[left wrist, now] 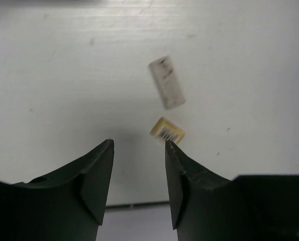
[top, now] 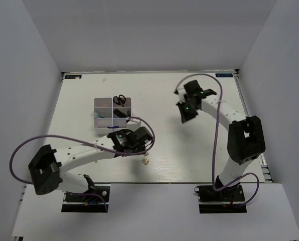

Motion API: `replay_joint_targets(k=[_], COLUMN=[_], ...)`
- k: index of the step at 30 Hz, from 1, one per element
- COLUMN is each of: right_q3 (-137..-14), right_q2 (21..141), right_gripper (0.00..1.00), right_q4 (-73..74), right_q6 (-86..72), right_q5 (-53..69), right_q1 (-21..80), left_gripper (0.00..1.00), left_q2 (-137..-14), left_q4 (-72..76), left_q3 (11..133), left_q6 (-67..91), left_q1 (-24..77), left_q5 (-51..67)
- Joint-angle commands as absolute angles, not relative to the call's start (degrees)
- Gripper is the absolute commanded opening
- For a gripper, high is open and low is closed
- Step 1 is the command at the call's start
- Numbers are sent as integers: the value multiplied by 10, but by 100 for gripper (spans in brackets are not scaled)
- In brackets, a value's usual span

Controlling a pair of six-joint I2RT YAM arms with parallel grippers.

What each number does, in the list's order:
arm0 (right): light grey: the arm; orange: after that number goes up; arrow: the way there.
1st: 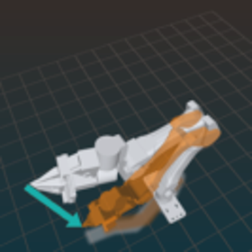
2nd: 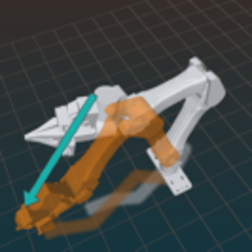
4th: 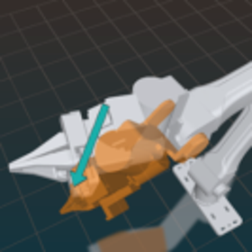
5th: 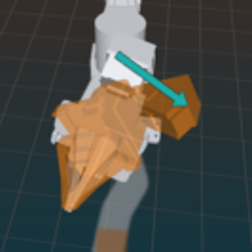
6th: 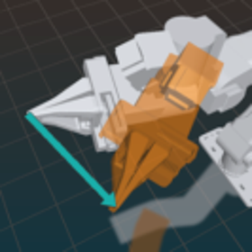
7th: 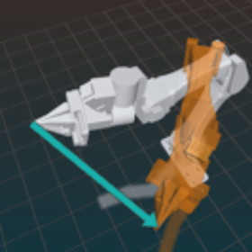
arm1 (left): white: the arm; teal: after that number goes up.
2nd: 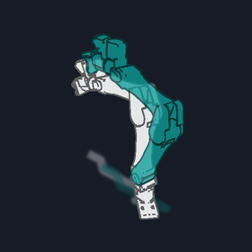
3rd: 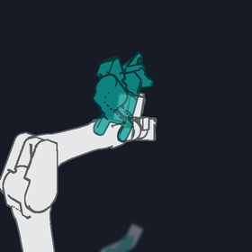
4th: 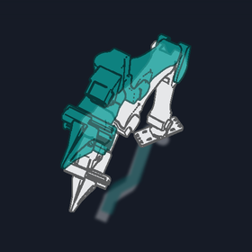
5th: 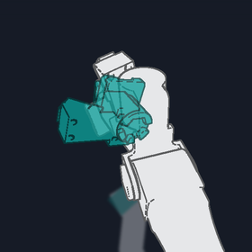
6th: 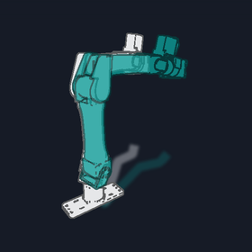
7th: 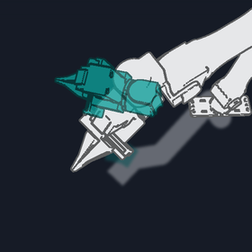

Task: Sort the stationery into containers
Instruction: Pick up the stationery from the center of the board.

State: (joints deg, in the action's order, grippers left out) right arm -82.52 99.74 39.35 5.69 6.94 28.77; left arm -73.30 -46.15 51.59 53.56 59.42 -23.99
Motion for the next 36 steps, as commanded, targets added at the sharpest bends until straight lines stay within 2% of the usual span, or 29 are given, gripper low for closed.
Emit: replay_joint_targets(k=[1, 4, 10, 22, 26, 27, 29, 30, 32, 35, 36], right_q3=[-727, -677, -611, -605, -604, -602, -601, -600, -600, -601, -603], right_q2=[949, 913, 861, 840, 838, 838, 836, 836, 835, 832, 834], right_gripper=[0, 0, 4, 4, 4, 4, 4, 4, 6, 54, 82], right_q4=[459, 447, 410, 407, 407, 408, 409, 408, 410, 417, 422], right_q6=[6, 4, -29, -24, -21, -21, -20, -20, -18, -4, 15], right_q5=[127, 176, 227, 272, 287, 292, 298, 302, 310, 337, 350], right_q1=[216, 167, 128, 82, 67, 61, 59, 55, 52, 47, 47], left_gripper=[57, 64, 64, 60, 47, 36, 25, 14, 5, 0, 0], left_q2=[-798, -860, -925, -1024, -1036, -1035, -1031, -1020, -1006, -958, -935], left_q4=[-425, -399, -383, -384, -399, -399, -398, -401, -400, -432, -465], left_q3=[569, 591, 609, 641, 629, 625, 607, 601, 594, 621, 628], left_q6=[624, 648, 686, 711, 726, 734, 737, 738, 726, 687, 666], left_q1=[610, 599, 557, 547, 560, 567, 573, 579, 585, 587, 585], left_q5=[-323, -317, -272, -242, -243, -241, -238, -244, -251, -314, -328])
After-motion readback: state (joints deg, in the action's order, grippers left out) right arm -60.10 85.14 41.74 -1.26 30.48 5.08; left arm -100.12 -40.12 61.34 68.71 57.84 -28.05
